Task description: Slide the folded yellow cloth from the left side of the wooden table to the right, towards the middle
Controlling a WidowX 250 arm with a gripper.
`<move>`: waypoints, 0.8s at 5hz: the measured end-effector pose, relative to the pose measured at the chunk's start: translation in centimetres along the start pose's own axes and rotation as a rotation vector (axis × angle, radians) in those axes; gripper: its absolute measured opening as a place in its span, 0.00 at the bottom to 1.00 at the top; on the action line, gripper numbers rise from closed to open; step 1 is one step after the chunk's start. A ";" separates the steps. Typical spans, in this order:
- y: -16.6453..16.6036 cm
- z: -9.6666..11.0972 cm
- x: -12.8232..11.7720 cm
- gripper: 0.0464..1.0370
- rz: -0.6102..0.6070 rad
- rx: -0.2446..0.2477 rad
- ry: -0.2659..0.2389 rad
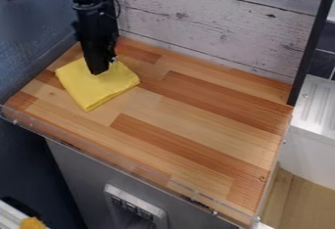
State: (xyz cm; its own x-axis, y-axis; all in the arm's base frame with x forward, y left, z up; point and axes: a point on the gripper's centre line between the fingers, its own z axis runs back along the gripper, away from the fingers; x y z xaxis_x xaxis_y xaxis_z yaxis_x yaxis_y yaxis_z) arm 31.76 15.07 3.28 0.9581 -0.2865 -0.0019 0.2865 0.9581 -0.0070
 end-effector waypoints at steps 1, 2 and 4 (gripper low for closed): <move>0.1 -0.6 0.2 0.02 0.003 0.007 -0.008; -0.2 -1.2 -0.1 0.02 0.013 0.007 -0.002; -0.5 -2.0 0.5 0.02 0.016 0.005 0.004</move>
State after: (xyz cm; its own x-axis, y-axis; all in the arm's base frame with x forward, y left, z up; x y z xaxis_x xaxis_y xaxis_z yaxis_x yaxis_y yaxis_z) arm 32.12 14.46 1.27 0.9625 -0.2714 -0.0063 0.2714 0.9625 -0.0020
